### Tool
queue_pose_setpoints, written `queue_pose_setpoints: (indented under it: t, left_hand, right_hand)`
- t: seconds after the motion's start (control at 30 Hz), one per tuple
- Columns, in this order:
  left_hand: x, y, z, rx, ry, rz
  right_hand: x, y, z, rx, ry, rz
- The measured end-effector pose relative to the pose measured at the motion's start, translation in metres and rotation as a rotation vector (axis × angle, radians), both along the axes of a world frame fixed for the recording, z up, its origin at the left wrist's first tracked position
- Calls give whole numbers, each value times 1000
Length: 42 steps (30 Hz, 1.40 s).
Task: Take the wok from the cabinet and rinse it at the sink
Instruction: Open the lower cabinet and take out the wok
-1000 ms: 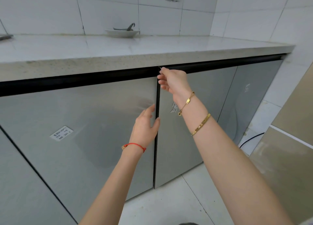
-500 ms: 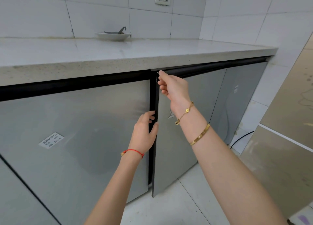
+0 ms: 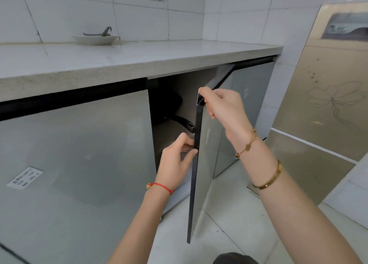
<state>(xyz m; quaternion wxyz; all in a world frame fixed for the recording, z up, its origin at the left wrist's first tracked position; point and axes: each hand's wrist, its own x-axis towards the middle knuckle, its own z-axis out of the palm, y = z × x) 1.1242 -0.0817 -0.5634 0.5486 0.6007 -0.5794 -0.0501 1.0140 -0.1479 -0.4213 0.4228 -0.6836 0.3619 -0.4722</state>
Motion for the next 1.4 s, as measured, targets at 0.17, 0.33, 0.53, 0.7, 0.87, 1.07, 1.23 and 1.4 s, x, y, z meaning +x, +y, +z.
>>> queue_pose_setpoints:
  t: [0.17, 0.33, 0.53, 0.7, 0.87, 1.07, 1.23, 1.4]
  left_hand:
    - [-26, -12, 4, -7, 6, -66]
    - [-69, -26, 5, 22, 86, -144]
    - [-115, -52, 7, 26, 46, -223]
    - [-150, -77, 8, 23, -46, -217]
    - [-180, -103, 8, 28, -134, -268]
    - [-214, -135, 6, 94, -200, -460]
    - [-237, -171, 3, 190, -265, -541]
    - [-255, -205, 1, 228, -251, -604]
  right_hand:
    - [-40, -5, -3, -295, 161, -252]
    - [-80, -6, -13, -592, 176, -438]
    - [-130, -20, -19, -875, 355, -647]
    - [-162, -36, -20, -999, 502, -753]
    - [-192, -59, -18, -1022, 658, -834]
    - [-228, -94, -14, -975, 759, -887]
    - [-253, -129, -18, -935, 794, -911]
    - [-270, -162, -25, -909, 771, -931]
